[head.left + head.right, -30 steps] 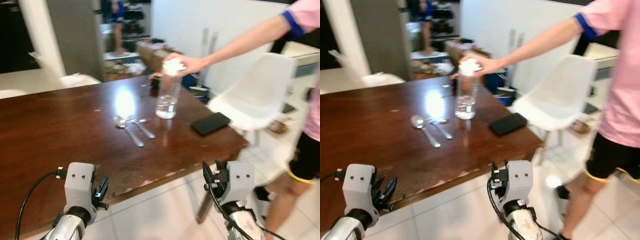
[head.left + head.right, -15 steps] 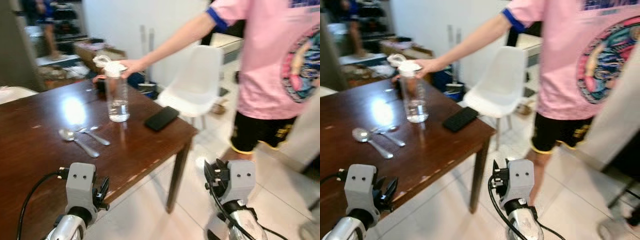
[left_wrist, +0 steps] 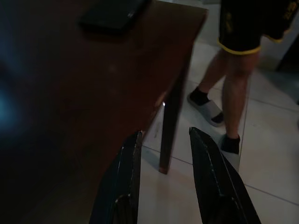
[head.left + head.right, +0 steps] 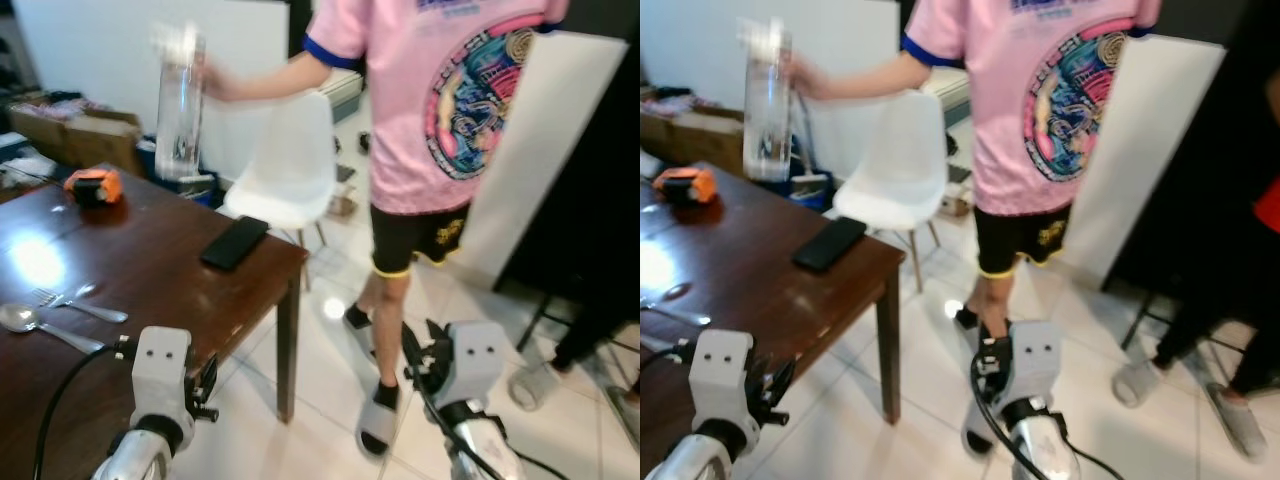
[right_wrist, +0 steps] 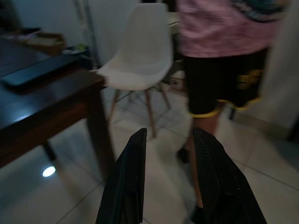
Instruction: Setting the table
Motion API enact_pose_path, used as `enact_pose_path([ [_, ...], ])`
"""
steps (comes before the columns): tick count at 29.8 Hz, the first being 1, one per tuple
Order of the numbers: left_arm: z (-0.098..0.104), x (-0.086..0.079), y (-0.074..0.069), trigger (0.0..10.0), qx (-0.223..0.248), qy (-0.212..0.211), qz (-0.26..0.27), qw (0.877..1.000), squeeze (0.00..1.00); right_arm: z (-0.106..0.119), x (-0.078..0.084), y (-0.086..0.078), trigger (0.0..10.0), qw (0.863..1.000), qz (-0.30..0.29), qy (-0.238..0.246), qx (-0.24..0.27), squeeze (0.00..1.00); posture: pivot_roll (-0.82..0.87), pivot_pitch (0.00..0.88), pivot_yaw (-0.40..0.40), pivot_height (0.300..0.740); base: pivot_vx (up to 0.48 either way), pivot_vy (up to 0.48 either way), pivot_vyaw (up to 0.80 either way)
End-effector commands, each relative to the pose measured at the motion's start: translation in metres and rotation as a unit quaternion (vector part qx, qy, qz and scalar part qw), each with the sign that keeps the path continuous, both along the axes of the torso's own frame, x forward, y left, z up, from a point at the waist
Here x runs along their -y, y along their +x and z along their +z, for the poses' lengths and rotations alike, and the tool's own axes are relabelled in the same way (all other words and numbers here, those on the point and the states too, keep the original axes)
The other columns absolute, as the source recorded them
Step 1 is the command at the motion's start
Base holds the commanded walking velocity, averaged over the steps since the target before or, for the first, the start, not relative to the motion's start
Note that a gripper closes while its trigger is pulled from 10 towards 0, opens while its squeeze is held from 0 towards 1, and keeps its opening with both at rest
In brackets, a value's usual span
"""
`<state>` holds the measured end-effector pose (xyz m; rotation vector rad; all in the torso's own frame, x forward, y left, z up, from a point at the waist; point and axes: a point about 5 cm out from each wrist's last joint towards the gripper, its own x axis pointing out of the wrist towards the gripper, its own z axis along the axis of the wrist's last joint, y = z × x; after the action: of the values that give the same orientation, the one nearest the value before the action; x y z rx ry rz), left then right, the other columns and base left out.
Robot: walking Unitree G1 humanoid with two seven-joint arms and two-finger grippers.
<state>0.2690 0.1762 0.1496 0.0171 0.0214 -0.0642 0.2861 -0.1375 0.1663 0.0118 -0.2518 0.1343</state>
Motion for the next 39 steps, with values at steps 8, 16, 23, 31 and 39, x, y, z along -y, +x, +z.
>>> enact_pose_path([
  [8, -0.0050, 0.0014, -0.0012, 10.0, -0.008, 0.002, -0.001, 1.000, 0.00, -0.0039, 0.0049, -0.0008, 10.0, 1.000, -0.006, -0.001, -0.007, 0.00, 0.01, 0.137, 0.061, 0.740, 0.000, 0.000, -0.80],
  [16, -0.0050, 0.0017, -0.0014, 10.0, -0.008, 0.001, -0.001, 1.000, 0.00, -0.0038, 0.0045, -0.0008, 10.0, 1.000, -0.005, 0.000, -0.008, 0.00, 0.01, 0.141, 0.061, 0.740, 0.000, 0.000, -0.80],
  [23, -0.0052, 0.0020, -0.0011, 10.0, -0.008, 0.001, -0.001, 1.000, 0.00, -0.0040, 0.0045, -0.0006, 10.0, 1.000, -0.005, 0.000, -0.009, 0.00, 0.01, 0.145, 0.061, 0.740, 0.000, 0.000, -0.80],
  [31, -0.0055, 0.0020, -0.0010, 10.0, -0.009, 0.000, -0.001, 1.000, 0.00, -0.0041, 0.0043, -0.0002, 10.0, 1.000, -0.006, 0.001, -0.009, 0.00, 0.01, 0.146, 0.061, 0.740, 0.000, 0.000, -0.80],
  [39, -0.0055, 0.0021, -0.0014, 10.0, -0.009, 0.000, -0.001, 1.000, 0.00, -0.0042, 0.0038, -0.0005, 10.0, 1.000, -0.005, 0.002, -0.009, 0.00, 0.01, 0.147, 0.061, 0.740, 0.000, 0.000, -0.80],
])
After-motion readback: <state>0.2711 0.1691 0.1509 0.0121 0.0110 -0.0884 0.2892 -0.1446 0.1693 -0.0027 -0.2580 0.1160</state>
